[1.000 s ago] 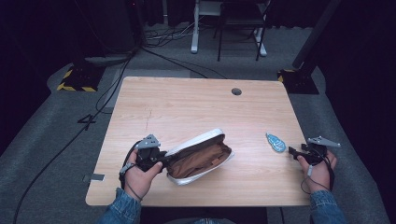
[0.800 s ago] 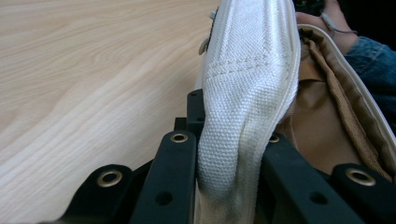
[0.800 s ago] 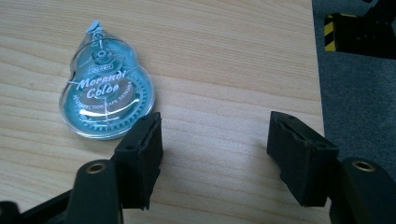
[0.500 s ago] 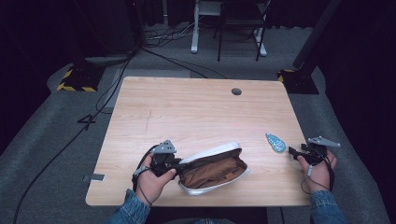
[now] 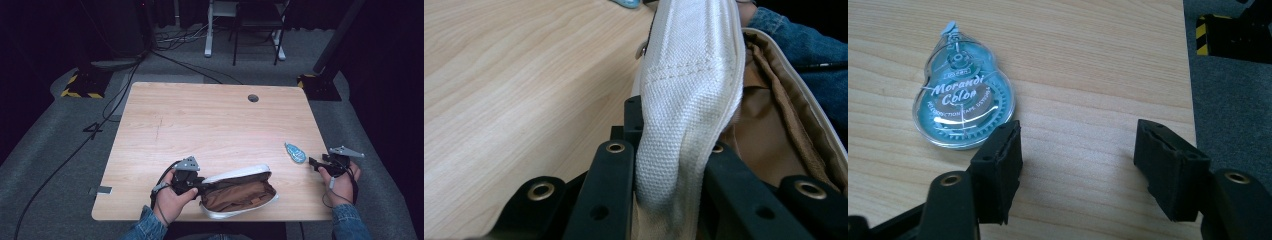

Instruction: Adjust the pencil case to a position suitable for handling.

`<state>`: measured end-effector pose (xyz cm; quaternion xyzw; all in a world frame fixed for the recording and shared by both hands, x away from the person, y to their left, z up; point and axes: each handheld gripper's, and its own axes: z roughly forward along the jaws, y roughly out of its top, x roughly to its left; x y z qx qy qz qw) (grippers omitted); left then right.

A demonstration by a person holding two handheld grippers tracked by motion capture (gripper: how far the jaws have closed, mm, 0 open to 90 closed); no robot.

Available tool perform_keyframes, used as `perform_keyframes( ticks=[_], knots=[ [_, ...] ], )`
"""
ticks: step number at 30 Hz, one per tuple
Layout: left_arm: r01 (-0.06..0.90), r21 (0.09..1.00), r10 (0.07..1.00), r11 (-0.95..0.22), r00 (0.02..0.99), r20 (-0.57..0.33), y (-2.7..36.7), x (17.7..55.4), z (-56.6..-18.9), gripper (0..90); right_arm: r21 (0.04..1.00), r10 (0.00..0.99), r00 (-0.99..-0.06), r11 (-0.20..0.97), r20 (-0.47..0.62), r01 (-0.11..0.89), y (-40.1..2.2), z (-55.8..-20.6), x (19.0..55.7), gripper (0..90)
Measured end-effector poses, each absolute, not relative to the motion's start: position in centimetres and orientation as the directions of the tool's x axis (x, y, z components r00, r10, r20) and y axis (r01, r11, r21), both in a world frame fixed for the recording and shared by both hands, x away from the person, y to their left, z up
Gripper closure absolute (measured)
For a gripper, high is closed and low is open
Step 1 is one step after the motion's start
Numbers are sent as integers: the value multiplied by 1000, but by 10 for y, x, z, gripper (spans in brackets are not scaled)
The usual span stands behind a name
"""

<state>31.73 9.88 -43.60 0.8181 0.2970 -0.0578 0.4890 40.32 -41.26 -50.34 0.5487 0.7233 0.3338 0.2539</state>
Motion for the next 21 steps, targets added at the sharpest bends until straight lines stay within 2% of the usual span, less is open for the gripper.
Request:
perform_keyframes(
  ticks=[21],
  knots=[
    [578, 737, 418, -349, 800, -430, 93, 324, -458, 815, 761, 961, -276, 181, -2, 623, -412, -503, 403, 362]
  ],
)
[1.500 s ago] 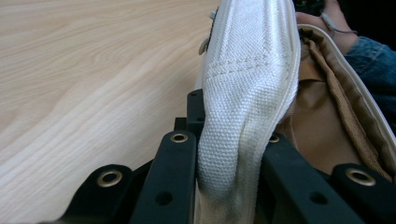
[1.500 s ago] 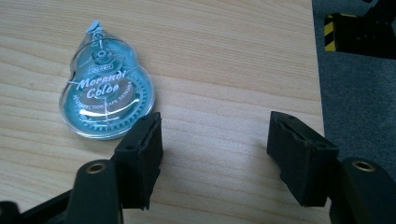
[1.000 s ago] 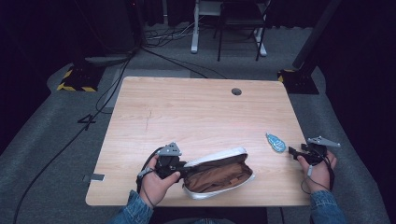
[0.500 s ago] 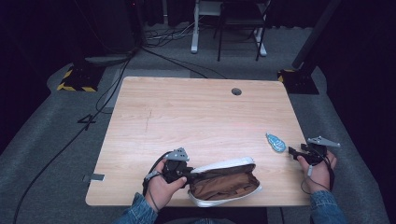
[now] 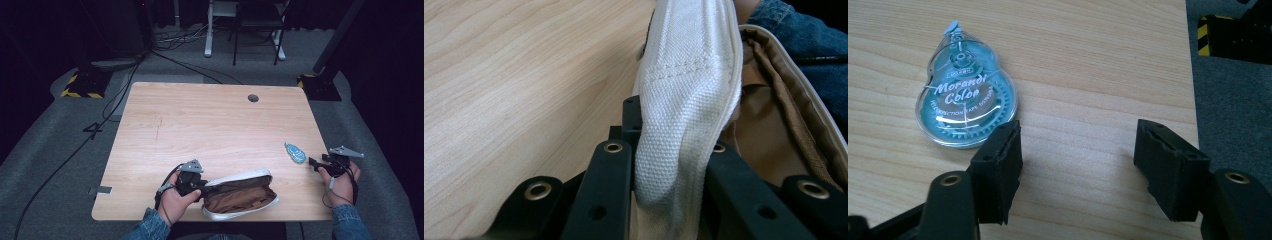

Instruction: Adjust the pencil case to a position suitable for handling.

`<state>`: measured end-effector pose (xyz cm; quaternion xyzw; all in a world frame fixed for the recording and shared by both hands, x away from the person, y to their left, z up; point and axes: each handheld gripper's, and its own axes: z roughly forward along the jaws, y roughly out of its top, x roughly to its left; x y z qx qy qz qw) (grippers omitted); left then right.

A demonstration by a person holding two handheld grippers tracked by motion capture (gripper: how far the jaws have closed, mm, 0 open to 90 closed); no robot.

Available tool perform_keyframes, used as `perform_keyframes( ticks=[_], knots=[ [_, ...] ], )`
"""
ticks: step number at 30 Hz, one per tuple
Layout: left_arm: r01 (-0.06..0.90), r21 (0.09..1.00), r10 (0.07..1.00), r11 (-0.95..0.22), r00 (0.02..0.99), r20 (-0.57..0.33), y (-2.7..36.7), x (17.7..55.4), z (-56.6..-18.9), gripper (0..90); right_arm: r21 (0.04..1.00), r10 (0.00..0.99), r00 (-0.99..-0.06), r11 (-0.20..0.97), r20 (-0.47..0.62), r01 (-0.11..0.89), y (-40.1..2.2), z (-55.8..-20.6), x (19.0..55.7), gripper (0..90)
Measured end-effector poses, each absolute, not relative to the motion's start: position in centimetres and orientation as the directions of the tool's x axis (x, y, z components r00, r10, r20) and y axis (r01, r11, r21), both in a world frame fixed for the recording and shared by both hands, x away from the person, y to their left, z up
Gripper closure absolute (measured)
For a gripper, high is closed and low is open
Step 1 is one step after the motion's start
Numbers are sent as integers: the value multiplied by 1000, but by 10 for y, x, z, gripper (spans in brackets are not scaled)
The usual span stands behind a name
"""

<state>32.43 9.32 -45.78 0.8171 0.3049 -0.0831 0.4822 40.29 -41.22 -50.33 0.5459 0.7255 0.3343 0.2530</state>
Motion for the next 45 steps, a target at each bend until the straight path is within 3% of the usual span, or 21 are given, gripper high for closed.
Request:
perform_keyframes(
  ticks=[7, 13, 19, 23, 45],
  knots=[
    [595, 726, 436, -345, 786, -438, 95, 329, -465, 791, 761, 961, -277, 182, -3, 622, -412, -503, 403, 362],
    [599, 727, 441, -336, 782, -440, 95, 330, -466, 705, 762, 960, -279, 184, -4, 621, -412, -503, 403, 361],
    [556, 761, 493, -335, 792, -361, 94, 329, -462, 425, 761, 960, -279, 183, -2, 622, -412, -503, 403, 362],
    [523, 781, 507, -343, 802, -315, 94, 329, -459, 305, 761, 960, -281, 184, -3, 622, -412, -503, 403, 361],
    [419, 846, 552, -331, 813, -186, 122, 328, -421, 246, 761, 959, -283, 185, -2, 622, -412, -503, 403, 361]
  ],
)
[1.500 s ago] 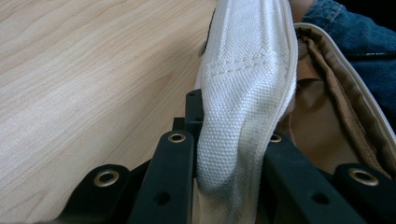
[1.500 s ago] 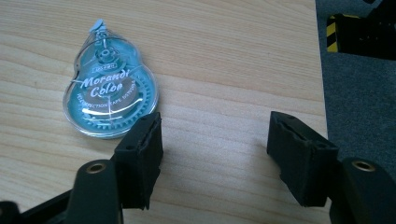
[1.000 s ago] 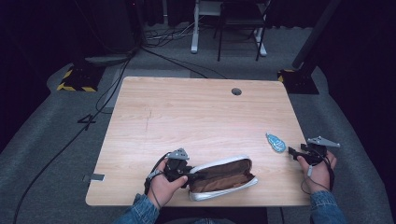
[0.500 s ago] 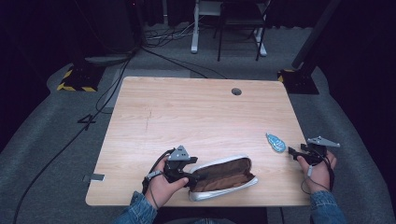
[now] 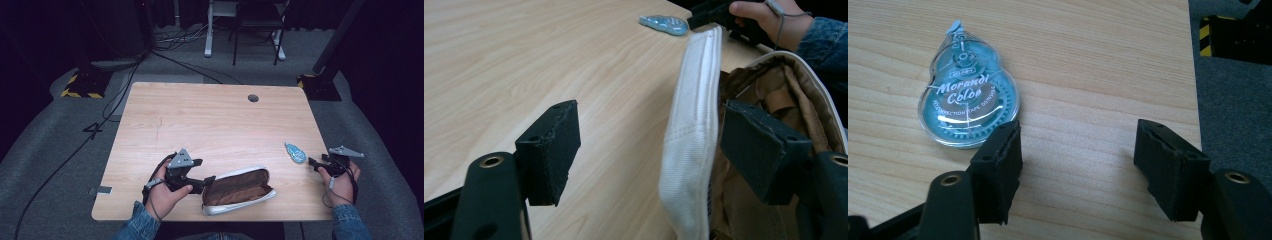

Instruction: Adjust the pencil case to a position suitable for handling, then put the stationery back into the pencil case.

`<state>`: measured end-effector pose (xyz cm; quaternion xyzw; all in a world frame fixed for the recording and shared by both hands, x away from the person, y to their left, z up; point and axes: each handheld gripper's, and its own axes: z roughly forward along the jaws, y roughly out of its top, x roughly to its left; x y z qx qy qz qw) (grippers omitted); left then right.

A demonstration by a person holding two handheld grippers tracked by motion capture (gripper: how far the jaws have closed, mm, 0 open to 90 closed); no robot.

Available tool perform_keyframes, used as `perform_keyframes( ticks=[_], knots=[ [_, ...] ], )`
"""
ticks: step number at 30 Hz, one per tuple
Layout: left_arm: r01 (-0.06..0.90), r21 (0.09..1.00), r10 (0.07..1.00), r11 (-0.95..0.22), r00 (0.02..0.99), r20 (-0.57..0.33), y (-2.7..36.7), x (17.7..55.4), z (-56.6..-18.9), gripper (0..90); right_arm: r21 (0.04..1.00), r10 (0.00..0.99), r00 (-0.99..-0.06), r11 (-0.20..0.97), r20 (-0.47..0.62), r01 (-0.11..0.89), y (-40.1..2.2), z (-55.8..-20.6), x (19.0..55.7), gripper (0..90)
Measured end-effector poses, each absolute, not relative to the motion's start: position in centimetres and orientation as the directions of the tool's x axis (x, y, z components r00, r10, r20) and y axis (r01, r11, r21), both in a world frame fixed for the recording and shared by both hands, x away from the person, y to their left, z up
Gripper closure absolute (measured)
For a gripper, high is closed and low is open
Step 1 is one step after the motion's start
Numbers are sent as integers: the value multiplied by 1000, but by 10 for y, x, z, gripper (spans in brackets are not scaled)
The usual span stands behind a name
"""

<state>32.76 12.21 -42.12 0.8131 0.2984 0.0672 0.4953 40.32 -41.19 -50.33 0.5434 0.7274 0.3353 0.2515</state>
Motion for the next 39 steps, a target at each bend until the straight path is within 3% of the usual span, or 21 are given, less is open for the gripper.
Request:
perform_keyframes(
  ticks=[18, 28, 39],
  knots=[
    [464, 830, 707, -310, 696, -125, 188, 350, -425, 241, 757, 956, -293, 191, 2, 625, -412, -503, 403, 329],
    [503, 814, 792, -290, 603, -90, 233, 370, -462, 247, 768, 957, -290, 167, 26, 619, -413, -497, 402, 305],
    [601, 729, 840, -327, 538, -67, 261, 384, -487, 228, 765, 942, -336, 208, 12, 609, -406, -485, 405, 275]
  ],
)
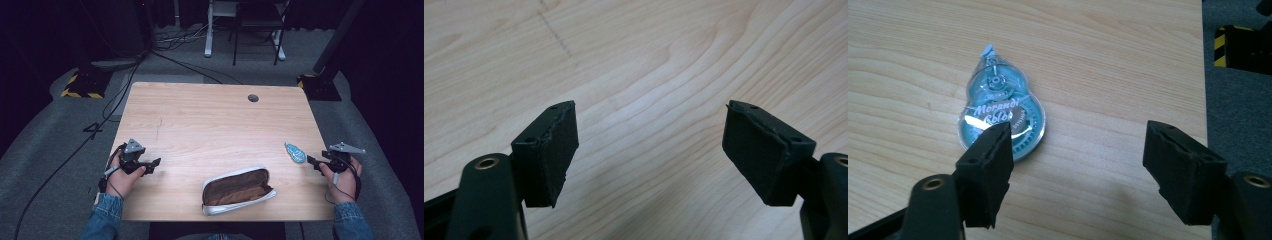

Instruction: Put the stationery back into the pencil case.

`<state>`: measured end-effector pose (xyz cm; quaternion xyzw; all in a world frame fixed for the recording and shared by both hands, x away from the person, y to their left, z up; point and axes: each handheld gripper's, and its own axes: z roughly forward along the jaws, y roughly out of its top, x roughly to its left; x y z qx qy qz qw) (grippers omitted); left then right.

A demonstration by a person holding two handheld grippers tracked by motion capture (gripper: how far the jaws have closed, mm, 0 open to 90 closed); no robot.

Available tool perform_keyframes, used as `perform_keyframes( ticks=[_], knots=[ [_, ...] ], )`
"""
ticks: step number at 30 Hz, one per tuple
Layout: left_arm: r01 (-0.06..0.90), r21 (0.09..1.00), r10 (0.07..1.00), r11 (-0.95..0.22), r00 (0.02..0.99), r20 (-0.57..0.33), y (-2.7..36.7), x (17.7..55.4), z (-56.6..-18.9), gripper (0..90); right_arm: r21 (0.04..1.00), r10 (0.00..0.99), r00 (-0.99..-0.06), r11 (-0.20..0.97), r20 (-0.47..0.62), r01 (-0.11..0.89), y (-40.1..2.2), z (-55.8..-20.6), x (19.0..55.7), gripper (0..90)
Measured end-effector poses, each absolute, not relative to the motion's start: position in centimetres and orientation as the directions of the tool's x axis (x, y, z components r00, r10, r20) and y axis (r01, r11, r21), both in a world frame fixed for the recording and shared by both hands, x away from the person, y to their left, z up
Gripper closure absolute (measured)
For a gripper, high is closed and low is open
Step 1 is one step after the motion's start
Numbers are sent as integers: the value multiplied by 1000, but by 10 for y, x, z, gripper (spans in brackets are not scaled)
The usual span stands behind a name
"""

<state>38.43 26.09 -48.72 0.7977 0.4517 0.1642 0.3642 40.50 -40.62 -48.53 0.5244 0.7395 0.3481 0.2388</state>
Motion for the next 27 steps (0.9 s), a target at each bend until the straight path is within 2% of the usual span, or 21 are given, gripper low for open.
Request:
perform_keyframes(
  ticks=[8, 13, 17, 20, 27],
  knots=[
    [631, 695, 856, -344, 514, -43, 267, 391, -497, 206, 767, 928, -371, 220, 26, 603, -400, -486, 409, 211],
    [630, 688, 866, -360, 499, -3, 271, 393, -501, 187, 764, 924, -381, 236, 15, 601, -394, -485, 412, 207],
    [639, 697, 877, -327, 479, -28, 274, 395, -505, 170, 737, 909, -416, 288, -10, 611, -390, -484, 414, 221],
    [638, 697, 879, -329, 477, -22, 275, 396, -505, 168, 737, 907, -422, 282, 5, 614, -387, -485, 416, 240],
    [646, 694, 883, -318, 468, -31, 275, 397, -505, 149, 737, 899, -438, 283, 19, 614, -373, -488, 424, 224]
  ],
)
